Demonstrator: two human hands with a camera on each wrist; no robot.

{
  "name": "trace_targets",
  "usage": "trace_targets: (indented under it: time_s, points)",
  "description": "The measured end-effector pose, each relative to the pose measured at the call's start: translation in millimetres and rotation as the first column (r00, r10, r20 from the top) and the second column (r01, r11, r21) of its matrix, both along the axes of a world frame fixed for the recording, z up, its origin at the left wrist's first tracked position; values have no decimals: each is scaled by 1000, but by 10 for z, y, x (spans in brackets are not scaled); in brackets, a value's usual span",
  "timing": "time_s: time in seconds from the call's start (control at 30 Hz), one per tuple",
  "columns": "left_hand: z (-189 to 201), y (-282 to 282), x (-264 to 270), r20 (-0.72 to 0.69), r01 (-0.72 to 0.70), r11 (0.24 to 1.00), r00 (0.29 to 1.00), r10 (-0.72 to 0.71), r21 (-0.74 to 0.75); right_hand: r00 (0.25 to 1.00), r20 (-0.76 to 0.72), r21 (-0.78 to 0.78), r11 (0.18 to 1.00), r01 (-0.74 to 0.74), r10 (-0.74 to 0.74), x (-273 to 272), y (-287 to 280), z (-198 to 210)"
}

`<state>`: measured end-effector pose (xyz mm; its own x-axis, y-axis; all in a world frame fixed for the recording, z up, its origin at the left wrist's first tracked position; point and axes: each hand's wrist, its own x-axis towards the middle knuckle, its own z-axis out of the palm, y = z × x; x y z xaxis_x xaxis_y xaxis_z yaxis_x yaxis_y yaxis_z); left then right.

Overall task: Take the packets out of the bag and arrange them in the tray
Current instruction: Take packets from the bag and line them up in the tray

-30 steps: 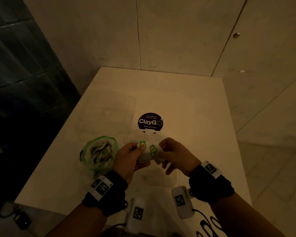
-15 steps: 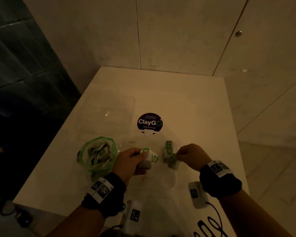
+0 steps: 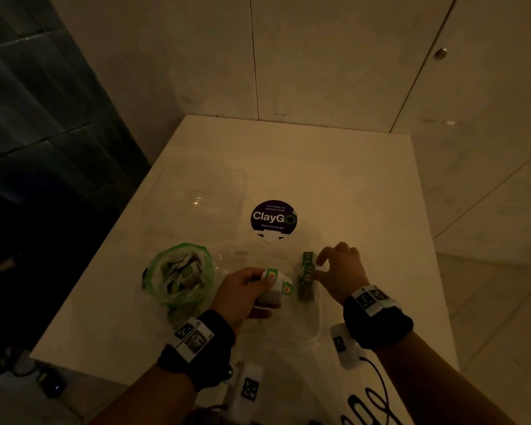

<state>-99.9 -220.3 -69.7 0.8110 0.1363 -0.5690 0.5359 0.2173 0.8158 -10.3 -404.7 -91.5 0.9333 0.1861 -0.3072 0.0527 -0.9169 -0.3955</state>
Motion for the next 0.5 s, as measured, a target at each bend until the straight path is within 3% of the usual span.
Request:
trace_targets:
  time_s: [0.07, 0.1, 0.2, 0.27, 0.37, 0.5]
  points:
    - [7, -36, 16, 5, -13, 999, 1000, 13, -36, 999, -10, 140, 989, 40, -39, -44, -26, 64]
    - [11, -59, 27, 14, -23, 998, 1000, 24, -59, 995, -89, 266, 961, 76, -54, -77, -28, 112]
    - [9, -128, 56, 45, -57, 991, 997, 63, -118, 880, -475, 587, 746, 314, 3, -235, 14, 264]
    - [-9, -160, 64, 58, -72, 989, 995, 80, -127, 843, -535, 638, 683, 357, 59, -311, 38, 292]
    - [-34, -168, 52, 73, -38, 993, 996, 46, -107, 881, -473, 622, 712, 327, 8, -324, 85, 253]
    - [-106, -80, 12, 70, -10, 1000, 998, 9, 23, 979, -203, 408, 906, 112, -30, -153, -3, 282]
